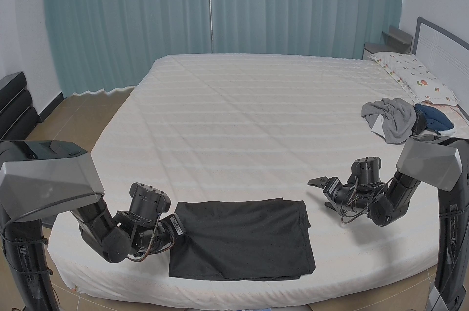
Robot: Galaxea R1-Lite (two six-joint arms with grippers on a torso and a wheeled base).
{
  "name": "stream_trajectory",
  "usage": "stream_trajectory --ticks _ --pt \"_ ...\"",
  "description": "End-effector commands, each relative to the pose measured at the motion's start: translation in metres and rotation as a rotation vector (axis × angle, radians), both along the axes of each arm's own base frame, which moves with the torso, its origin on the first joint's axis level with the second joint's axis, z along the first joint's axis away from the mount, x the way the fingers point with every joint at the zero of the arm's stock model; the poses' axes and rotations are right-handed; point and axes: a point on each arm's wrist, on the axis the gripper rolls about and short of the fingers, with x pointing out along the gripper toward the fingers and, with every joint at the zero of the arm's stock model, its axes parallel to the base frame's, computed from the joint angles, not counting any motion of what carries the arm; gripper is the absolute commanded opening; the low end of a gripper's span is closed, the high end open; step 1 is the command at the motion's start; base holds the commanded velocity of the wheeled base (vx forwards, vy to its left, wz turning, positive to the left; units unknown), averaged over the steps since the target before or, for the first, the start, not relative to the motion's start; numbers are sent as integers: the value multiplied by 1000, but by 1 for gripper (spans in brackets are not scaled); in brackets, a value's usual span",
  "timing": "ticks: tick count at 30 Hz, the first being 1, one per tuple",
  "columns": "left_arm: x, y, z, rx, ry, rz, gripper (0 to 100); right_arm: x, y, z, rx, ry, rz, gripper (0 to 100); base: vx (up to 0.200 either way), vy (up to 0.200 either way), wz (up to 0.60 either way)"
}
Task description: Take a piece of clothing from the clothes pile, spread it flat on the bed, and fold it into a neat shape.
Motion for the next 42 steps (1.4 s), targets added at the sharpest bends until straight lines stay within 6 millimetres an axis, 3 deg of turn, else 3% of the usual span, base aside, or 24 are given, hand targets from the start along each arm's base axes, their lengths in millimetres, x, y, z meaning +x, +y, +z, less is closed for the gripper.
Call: stream_trajectory --ticks 1,7,13,15,19,23,24,25,28,29,32,34,36,37,42 --pt "-3 -1 1 1 2 -8 100 0 0 -1 0 1 1 100 0 0 0" --pt "-4 0 7 -5 -15 -9 100 -4 0 0 -3 10 -1 100 0 0 0" --pt "6 21 9 22 -22 21 100 -3 -4 2 -40 -30 -53 100 0 0 0" --pt "13 28 26 -2 -84 50 100 -4 -5 22 -31 -83 -66 100 0 0 0" --pt "14 34 57 -37 -181 70 100 -19 -8 36 -37 -86 -71 100 0 0 0" --pt "8 50 102 -50 -327 96 100 -46 -33 88 -50 -178 -127 100 0 0 0" --pt "8 50 102 -50 -327 96 100 -46 -33 88 -50 -178 -127 100 0 0 0" --pt "2 59 122 -17 -399 85 100 -66 -39 107 -67 -217 -126 100 0 0 0" --pt "-7 64 138 9 -455 82 100 -82 -42 115 -102 -239 -112 100 0 0 0" --pt "-21 71 160 11 -529 102 100 -100 -45 125 -154 -273 -101 100 0 0 0" --pt "-49 81 189 8 -611 127 100 -130 -50 146 -254 -364 -105 100 0 0 0" --pt "-67 88 202 33 -629 123 100 -148 -53 161 -318 -440 -98 100 0 0 0" --pt "-69 88 203 36 -629 121 100 -150 -54 162 -324 -446 -98 100 0 0 0" --pt "-97 95 222 70 -669 112 100 -178 -58 180 -408 -556 -80 100 0 0 0" --pt "-147 107 245 116 -754 151 100 -231 -65 191 -550 -661 -56 100 0 0 0"
